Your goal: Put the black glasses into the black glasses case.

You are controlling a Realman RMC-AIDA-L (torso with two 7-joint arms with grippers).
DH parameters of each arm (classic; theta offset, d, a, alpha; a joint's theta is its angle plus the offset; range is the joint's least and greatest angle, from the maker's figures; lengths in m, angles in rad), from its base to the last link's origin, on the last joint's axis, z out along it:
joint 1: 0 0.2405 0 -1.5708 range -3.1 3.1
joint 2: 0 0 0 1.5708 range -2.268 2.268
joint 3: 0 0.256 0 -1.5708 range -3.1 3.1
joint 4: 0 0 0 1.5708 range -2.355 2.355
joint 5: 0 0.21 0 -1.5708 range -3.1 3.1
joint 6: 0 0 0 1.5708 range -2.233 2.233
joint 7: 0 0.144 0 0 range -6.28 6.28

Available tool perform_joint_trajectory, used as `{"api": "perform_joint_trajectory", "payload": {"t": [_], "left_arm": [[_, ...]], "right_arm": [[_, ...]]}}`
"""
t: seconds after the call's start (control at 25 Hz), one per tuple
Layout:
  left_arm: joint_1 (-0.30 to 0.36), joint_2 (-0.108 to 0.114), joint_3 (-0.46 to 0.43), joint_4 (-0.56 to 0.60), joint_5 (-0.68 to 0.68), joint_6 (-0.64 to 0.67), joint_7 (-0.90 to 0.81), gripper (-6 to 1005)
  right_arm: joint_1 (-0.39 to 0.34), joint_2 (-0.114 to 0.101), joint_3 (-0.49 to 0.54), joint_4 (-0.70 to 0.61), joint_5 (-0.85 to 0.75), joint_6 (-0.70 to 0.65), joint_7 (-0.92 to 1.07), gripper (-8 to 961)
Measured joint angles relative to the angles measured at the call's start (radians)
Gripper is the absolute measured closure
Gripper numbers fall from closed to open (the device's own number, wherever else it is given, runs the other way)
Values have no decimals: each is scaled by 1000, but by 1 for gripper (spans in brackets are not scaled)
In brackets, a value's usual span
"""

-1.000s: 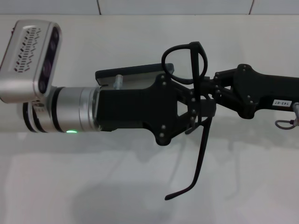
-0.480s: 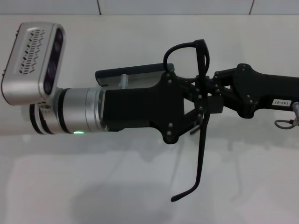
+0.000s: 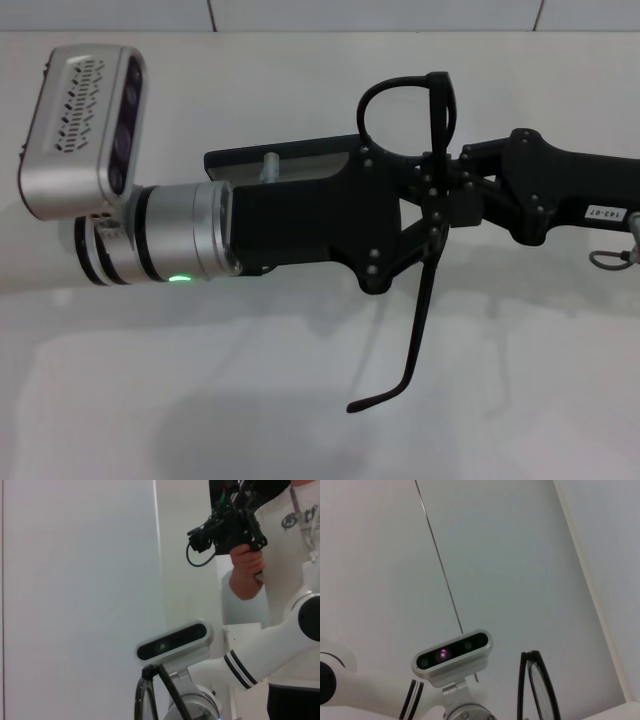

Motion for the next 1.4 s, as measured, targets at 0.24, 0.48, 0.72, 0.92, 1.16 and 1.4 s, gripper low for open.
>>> {"api": "perform_joint_trajectory", "payload": {"t": [0.24, 0.48, 0.72, 0.92, 1.16, 1.4], "left_arm": [[3, 6, 61, 2, -65, -20, 4, 996], [4, 10, 62, 10, -66, -19, -12, 996], [28, 13, 61, 40, -68, -13, -31, 996], [41, 15, 57, 57, -65, -11, -44, 996], [61, 54, 48, 101, -42, -10, -138, 995], [101, 132, 48, 154, -17, 58, -228, 995]], "right_arm": [[1, -1, 1, 0, 7, -5, -1, 906], [-3, 1, 6, -1, 7, 6, -9, 905], [-15, -6, 10, -10, 7, 48, -13, 904], [-32, -8, 31, -22, 8, 78, -14, 902], [-55, -15, 101, -44, 5, 108, -26, 901], [-111, -41, 116, -130, 6, 117, -11, 900]]}}
